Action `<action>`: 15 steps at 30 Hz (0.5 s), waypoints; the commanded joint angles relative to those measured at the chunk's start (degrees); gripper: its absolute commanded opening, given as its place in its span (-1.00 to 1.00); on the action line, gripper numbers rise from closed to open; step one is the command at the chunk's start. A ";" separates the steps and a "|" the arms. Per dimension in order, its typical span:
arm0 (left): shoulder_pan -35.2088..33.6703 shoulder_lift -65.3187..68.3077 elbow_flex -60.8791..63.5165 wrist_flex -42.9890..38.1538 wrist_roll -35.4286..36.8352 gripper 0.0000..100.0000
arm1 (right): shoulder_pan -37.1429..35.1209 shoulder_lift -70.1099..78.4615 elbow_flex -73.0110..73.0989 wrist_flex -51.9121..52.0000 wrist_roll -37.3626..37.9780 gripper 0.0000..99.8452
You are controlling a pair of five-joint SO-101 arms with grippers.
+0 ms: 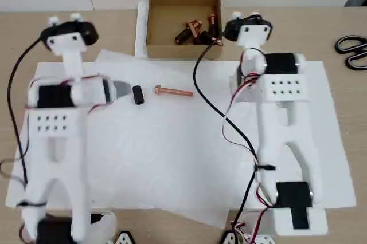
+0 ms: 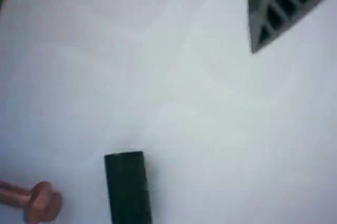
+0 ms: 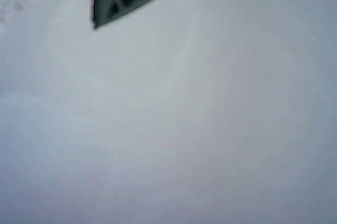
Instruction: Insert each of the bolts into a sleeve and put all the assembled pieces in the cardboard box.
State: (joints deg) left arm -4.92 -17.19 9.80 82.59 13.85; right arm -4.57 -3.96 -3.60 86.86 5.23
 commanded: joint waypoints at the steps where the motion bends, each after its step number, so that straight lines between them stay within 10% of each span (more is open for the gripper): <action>1: 3.43 7.91 -11.91 0.44 5.36 -0.40 | 2.77 -5.58 -2.64 2.42 0.44 -0.51; 15: 16.70 20.48 -14.11 -0.70 30.42 -0.40 | 2.86 -7.52 -2.64 8.40 0.44 -0.51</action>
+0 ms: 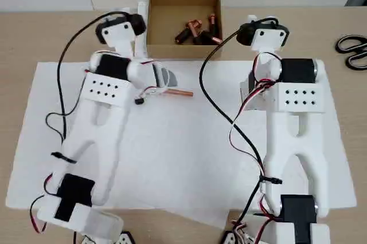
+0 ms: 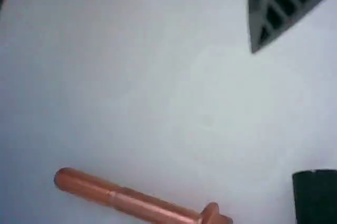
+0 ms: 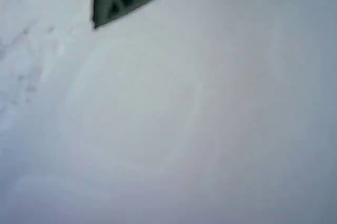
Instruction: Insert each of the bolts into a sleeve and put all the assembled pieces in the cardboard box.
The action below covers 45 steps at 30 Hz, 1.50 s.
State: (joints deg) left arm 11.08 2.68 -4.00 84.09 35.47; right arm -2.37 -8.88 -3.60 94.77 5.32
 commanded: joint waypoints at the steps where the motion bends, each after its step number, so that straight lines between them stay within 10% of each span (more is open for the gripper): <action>1: 0.79 1.67 -0.31 -3.52 13.01 -0.40 | 0.66 -2.59 -2.64 0.48 0.35 -0.51; 21: 4.66 20.13 -0.48 -21.45 36.40 -0.40 | 0.66 -2.59 -2.64 0.48 0.35 -0.51; 45: 4.66 21.36 -0.22 -22.68 39.30 -0.71 | 0.66 -2.59 -2.64 0.57 0.35 -0.51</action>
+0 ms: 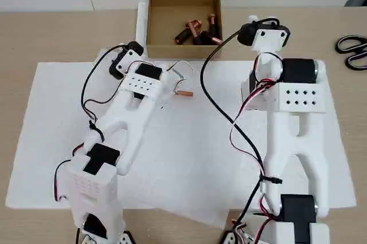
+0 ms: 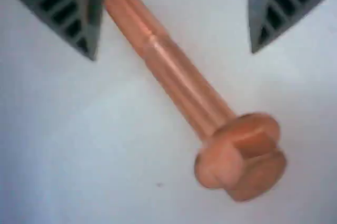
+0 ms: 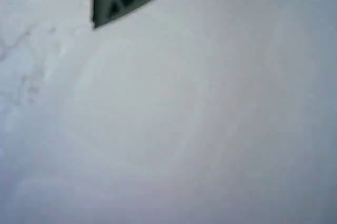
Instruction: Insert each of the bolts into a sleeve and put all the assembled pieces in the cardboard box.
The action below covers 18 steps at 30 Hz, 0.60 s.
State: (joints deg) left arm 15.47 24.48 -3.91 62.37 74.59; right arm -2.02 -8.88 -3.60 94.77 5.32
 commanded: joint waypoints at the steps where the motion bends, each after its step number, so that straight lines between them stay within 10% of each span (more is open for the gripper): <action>1: 0.26 -0.35 -0.31 -0.97 0.18 -0.71 | 0.31 -2.59 -2.64 0.57 0.35 -0.51; 18: 0.09 5.19 -1.80 -4.13 0.18 -0.72 | 0.31 -2.59 -2.64 1.63 0.35 -0.51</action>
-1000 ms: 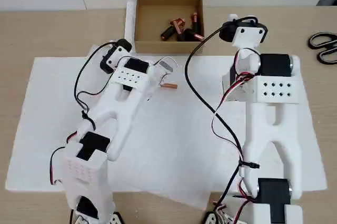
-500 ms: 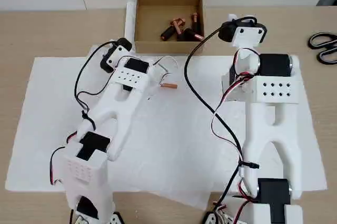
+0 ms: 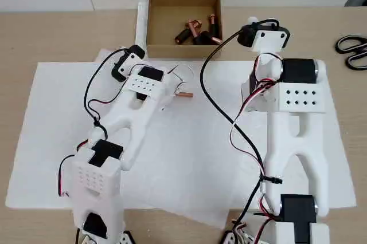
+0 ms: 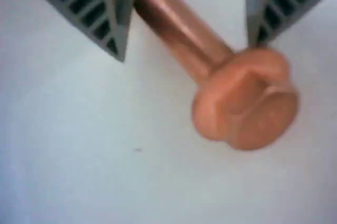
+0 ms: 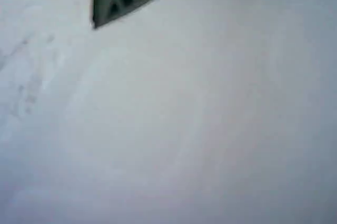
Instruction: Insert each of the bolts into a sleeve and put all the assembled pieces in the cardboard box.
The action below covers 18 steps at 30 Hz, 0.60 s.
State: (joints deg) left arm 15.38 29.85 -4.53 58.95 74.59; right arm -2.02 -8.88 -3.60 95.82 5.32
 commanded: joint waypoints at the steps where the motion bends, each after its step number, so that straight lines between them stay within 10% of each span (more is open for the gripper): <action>1: 0.26 0.00 -1.19 -0.70 0.18 -0.72 | 0.31 -2.59 -2.64 0.57 0.35 -0.51; 18: 1.41 -0.44 -1.27 -2.29 -0.35 -0.99 | 0.31 -2.59 -2.73 0.57 0.35 -0.51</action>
State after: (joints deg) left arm 15.74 29.93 -4.53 57.98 74.59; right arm -2.02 -8.88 -3.60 95.82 5.32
